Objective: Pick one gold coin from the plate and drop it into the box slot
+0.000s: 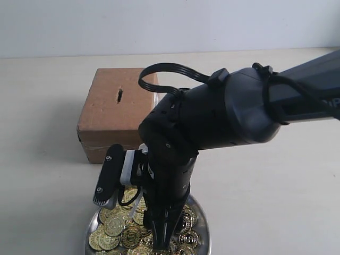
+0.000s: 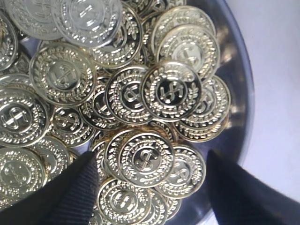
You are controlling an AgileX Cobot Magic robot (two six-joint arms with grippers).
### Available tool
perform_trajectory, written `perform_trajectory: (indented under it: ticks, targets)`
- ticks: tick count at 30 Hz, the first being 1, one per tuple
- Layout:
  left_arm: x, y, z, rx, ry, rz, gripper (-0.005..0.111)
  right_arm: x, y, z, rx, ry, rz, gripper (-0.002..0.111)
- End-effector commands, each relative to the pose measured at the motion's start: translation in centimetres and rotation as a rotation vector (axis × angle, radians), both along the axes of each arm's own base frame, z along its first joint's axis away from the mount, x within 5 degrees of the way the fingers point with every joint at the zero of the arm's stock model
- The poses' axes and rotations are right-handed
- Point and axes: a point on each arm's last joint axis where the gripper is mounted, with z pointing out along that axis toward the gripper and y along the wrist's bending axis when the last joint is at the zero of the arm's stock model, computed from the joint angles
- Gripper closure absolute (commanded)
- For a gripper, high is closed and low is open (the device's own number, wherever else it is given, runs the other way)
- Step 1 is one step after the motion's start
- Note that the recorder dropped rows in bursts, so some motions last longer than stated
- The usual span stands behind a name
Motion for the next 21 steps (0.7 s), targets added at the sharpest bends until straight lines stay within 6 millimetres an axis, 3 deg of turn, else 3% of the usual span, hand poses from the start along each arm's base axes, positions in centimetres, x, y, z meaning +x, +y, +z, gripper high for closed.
perform_trajectory:
  ticks: [1, 21]
  targets:
    - [-0.03, -0.04, 0.03, 0.003, -0.015, -0.007, 0.107, 0.19, 0.27, 0.22, 0.017, -0.017, 0.004, 0.047]
    - [-0.03, -0.04, 0.03, 0.003, -0.015, -0.007, 0.107, 0.04, 0.29, -0.21, 0.013, 0.012, -0.033, 0.047]
